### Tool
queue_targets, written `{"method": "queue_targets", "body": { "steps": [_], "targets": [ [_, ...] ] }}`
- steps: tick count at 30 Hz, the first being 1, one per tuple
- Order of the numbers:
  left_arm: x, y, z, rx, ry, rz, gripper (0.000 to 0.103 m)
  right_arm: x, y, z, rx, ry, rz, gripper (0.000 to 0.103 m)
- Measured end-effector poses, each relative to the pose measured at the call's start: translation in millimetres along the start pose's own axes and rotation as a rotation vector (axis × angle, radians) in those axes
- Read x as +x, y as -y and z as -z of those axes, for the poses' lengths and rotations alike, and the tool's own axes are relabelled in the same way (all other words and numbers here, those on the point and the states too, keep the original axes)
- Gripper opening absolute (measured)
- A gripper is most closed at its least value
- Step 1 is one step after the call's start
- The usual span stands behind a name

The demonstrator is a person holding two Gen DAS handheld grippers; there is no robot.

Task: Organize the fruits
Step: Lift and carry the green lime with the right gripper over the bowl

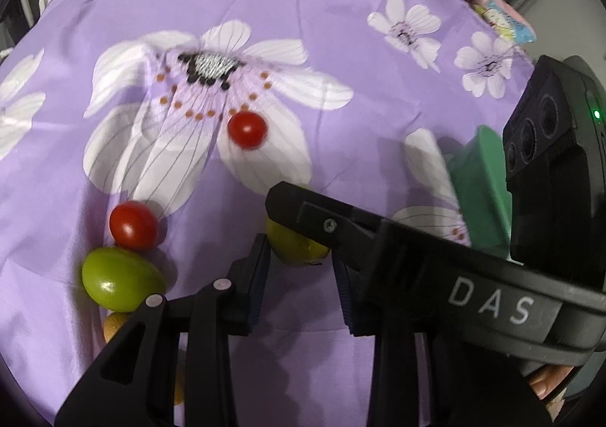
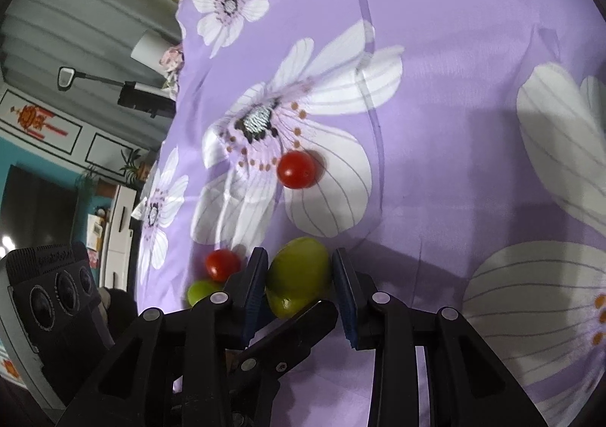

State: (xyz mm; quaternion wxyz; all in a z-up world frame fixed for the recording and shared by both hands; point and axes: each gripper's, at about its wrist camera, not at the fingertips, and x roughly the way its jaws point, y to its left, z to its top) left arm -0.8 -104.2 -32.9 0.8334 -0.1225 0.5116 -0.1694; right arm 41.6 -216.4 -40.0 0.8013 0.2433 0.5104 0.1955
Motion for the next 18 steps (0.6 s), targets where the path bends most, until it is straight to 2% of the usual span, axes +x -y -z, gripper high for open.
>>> {"method": "queue_targets", "body": {
  "steps": [11,18],
  "targets": [
    [-44.6,36.6,4.1,0.116,0.158,0.044,0.034,-58.9,-25.8,7.6,-0.109,0.177,0.010,0.036],
    [-65.5,59.5,4.2,0.179,0.216,0.084,0.034,-95.1,-37.5,12.6,-0.156,0.266,0.034,0.036]
  ]
}}
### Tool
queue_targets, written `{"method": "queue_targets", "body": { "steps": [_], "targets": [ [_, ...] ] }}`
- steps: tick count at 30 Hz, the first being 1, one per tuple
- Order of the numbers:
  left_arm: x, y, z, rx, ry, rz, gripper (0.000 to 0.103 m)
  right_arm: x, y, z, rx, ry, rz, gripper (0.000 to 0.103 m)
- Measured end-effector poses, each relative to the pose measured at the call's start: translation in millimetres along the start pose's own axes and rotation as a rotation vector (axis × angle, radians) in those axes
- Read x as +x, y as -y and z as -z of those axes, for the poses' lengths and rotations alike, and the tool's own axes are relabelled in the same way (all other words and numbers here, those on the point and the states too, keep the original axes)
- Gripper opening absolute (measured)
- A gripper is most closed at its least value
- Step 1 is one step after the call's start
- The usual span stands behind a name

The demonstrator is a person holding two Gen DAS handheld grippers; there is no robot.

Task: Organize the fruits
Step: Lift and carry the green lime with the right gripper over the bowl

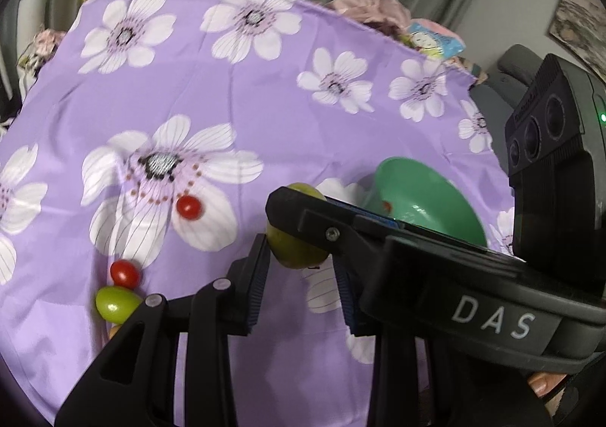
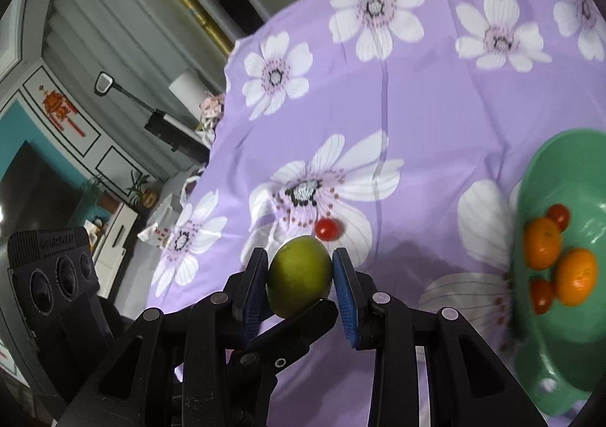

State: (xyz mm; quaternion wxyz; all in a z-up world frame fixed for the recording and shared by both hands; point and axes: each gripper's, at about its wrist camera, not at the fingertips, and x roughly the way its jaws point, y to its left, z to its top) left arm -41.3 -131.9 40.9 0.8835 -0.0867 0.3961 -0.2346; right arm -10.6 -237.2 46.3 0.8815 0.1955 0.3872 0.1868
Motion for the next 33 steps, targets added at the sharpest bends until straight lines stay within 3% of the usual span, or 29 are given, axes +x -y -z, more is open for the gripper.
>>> {"method": "queue_targets", "body": {
  "steps": [13,33],
  "targets": [
    [-6.9,61.1,-15.8,0.138,0.055,0.066,0.034,-60.5,16.8,-9.9,0.028,0.154,0.036,0.036],
    [43.3,134.3,-24.5,0.255,-0.015,0.188,0.034,-113.2,88.0,-8.9,0.201,0.244,0.154,0.036]
  ]
}}
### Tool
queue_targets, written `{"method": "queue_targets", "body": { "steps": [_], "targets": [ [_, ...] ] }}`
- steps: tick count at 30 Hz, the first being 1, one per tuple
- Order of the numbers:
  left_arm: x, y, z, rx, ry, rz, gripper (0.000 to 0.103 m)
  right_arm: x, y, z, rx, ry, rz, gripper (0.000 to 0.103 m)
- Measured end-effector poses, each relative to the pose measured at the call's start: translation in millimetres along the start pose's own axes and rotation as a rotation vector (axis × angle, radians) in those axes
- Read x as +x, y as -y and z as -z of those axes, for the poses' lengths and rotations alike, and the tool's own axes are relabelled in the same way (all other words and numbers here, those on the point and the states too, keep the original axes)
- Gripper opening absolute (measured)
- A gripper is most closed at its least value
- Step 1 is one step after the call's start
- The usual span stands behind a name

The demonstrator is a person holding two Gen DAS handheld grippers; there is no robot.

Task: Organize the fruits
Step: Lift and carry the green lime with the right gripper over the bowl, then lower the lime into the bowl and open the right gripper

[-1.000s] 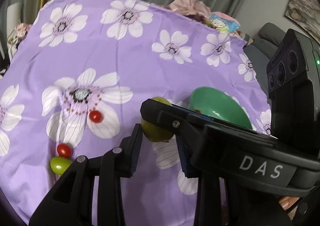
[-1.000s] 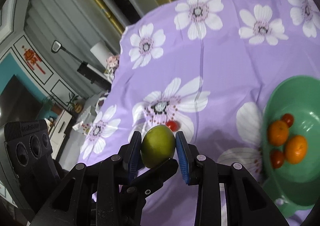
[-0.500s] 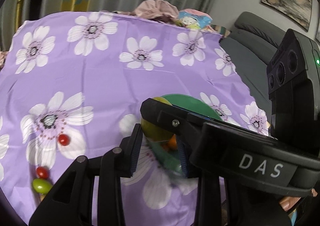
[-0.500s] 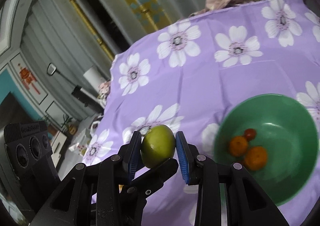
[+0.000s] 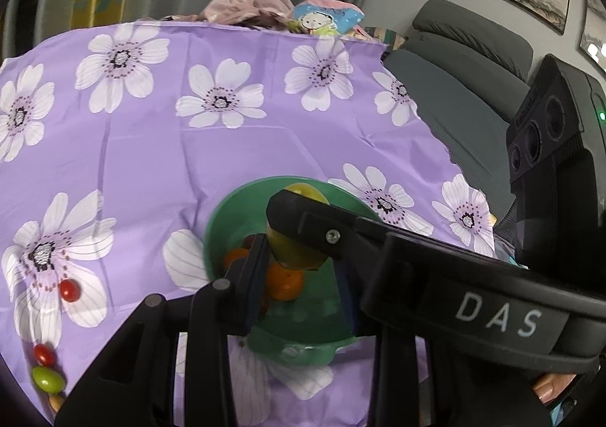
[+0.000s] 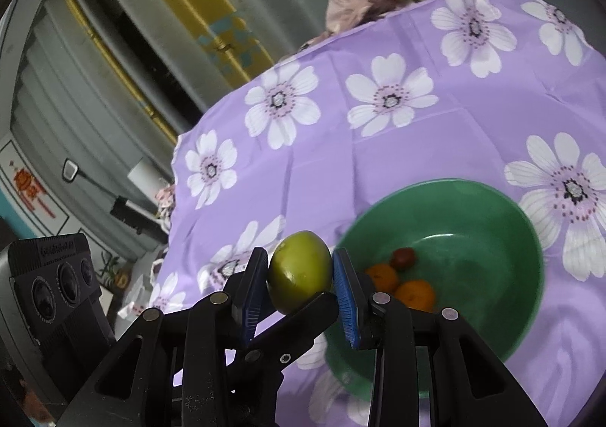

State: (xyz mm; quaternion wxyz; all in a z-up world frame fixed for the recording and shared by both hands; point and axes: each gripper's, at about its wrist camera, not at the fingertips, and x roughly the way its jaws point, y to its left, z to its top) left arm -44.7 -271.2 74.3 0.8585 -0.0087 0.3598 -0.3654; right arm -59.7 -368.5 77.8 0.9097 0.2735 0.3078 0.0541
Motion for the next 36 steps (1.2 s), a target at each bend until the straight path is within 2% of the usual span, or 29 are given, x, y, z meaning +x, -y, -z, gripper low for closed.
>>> {"method": "queue_targets", "body": {
  "steps": [20,36],
  "targets": [
    [54.6,5.5,5.8,-0.041,-0.121,0.081,0.034,13.3,43.2,-1.7,0.081,-0.088,0.132,0.036],
    [78.5,7.2,17.0,-0.058,-0.194,0.081,0.034,31.7,61.0,2.2,0.113,-0.184,0.223,0.036]
  ]
}}
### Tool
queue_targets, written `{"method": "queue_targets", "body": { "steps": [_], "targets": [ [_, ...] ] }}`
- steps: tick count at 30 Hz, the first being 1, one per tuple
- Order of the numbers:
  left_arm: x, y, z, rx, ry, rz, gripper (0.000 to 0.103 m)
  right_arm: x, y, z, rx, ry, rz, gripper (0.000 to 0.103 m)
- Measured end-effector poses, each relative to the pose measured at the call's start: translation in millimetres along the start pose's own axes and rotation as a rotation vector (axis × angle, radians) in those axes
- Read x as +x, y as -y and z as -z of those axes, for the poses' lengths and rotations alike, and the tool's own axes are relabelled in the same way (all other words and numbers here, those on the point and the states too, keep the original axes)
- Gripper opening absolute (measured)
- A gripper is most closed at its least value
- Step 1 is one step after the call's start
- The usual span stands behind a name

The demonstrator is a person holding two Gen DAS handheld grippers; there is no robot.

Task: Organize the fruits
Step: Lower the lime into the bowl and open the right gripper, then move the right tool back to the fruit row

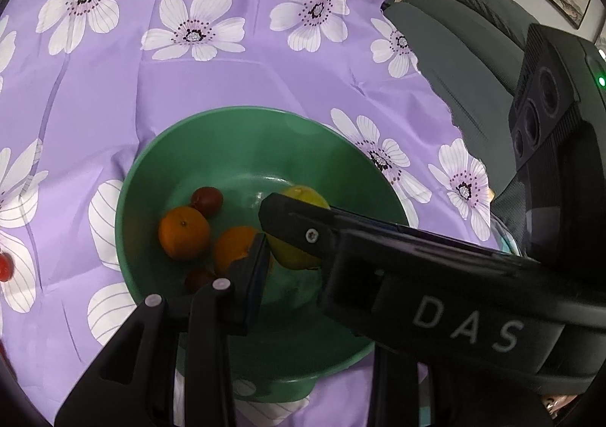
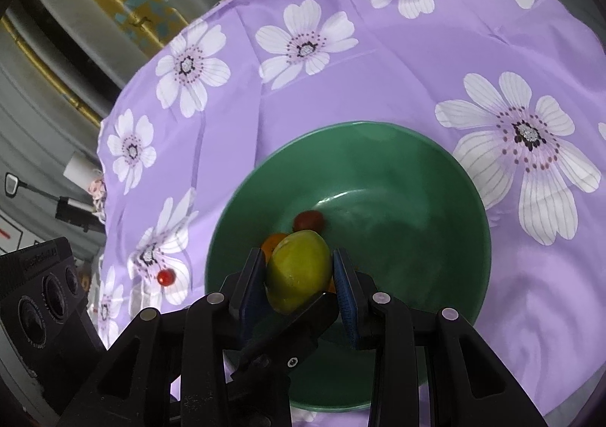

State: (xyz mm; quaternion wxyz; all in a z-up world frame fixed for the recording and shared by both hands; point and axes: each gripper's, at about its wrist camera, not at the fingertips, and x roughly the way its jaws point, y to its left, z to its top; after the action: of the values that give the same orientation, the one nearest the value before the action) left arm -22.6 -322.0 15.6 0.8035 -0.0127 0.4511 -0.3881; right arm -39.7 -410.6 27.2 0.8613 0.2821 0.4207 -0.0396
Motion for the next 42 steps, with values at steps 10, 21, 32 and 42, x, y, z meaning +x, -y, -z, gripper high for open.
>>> {"method": "queue_targets", "body": {
  "steps": [10,21,32,42],
  "targets": [
    [7.6,-2.4,1.1,-0.012,-0.030,-0.006,0.034,8.4,2.4,0.2,0.009,-0.038,0.020,0.036],
    [12.3,-4.0,1.3,-0.018,-0.052,-0.010,0.034,12.5,4.0,0.8,0.017,-0.063,0.037,0.036],
    [16.6,1.7,2.9,0.015,-0.052,-0.057,0.036,12.8,7.2,0.9,0.027,-0.065,0.058,0.036],
    [-3.2,-8.7,5.5,-0.009,-0.010,-0.080,0.047,5.1,5.5,0.2,0.036,-0.028,0.049,0.037]
  ]
}}
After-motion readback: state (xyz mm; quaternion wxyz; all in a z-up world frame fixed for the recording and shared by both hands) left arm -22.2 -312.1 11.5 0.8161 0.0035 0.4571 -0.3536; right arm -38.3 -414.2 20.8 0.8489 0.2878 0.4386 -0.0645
